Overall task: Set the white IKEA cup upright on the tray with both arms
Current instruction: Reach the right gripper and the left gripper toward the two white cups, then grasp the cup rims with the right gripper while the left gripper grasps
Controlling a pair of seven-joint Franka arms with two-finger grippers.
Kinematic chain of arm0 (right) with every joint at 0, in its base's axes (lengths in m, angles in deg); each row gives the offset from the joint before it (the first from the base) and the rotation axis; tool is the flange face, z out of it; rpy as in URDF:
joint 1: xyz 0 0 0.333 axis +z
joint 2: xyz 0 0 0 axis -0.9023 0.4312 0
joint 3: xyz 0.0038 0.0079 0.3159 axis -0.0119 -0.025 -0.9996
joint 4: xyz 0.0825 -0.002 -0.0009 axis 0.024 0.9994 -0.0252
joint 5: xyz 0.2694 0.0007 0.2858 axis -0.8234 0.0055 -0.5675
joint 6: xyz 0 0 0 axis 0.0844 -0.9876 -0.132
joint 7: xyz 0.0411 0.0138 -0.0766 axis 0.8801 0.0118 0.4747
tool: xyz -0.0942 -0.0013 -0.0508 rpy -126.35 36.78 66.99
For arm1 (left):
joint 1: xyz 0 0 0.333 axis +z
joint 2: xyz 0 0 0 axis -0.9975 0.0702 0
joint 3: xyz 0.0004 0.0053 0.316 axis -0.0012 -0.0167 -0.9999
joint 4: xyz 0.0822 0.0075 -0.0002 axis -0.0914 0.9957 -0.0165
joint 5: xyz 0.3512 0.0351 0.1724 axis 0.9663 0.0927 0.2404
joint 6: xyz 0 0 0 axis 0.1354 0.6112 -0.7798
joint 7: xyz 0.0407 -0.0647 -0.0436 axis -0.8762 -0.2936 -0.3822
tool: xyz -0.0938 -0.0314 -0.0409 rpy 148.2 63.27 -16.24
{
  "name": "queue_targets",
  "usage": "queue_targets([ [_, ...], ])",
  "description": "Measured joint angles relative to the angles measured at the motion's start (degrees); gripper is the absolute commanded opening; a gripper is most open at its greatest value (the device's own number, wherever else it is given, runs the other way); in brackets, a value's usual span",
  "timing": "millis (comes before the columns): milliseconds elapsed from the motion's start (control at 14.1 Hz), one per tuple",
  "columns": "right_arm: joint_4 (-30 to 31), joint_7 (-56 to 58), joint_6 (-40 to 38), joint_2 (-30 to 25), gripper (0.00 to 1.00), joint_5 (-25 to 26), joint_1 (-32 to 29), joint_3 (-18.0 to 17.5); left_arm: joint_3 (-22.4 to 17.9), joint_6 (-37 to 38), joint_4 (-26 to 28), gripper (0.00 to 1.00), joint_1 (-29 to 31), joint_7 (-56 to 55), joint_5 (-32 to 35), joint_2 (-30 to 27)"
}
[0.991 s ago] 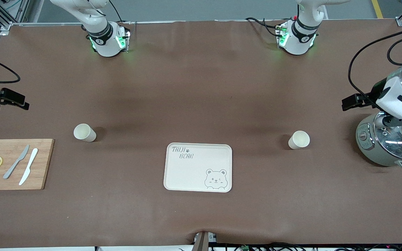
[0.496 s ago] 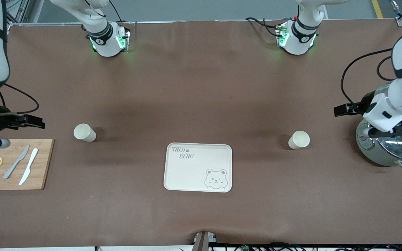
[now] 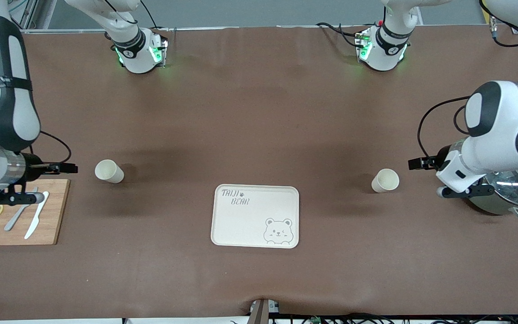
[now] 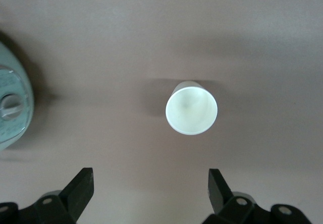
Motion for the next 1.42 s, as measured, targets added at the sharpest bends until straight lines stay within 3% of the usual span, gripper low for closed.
queue_targets([
  [142,4.0,-0.3,3.6,0.0,0.94,0.0,0.0,-0.2,0.1,-5.0,3.9,1.0,0.0,0.0,0.0,-0.1],
  [283,7.0,-0.5,6.8,-0.1,0.72,-0.1,0.0,-0.2,0.1,-9.3,7.4,1.0,0.1,-0.1,0.0,0.0],
  [496,13.3,-0.6,14.8,-0.3,0.62,-0.1,0.0,-0.2,0.1,-16.1,12.3,1.0,0.2,-0.1,-0.1,0.2],
  [637,17.6,-1.0,20.8,-0.4,0.44,-0.2,0.0,-0.2,0.1,-19.2,14.1,0.97,0.2,-0.1,-0.1,0.9],
  [708,19.6,-2.0,23.2,-0.4,0.33,-0.2,0.0,-0.2,0.1,-20.4,14.5,0.9,0.2,-0.1,-0.1,1.4],
  [850,21.7,-4.5,25.5,-0.4,0.0,-0.3,0.2,-0.4,0.2,-22.4,14.6,0.81,0.2,-0.1,-0.1,2.8],
  [1204,22.0,-5.7,26.1,-0.5,0.0,-0.3,0.4,-0.5,0.2,-26.4,14.5,0.58,0.2,-0.1,-0.1,5.7],
  [1416,21.9,-5.8,26.1,-0.8,0.0,-0.3,0.4,-0.5,0.2,-27.8,14.4,0.27,0.2,-0.1,-0.1,6.8],
])
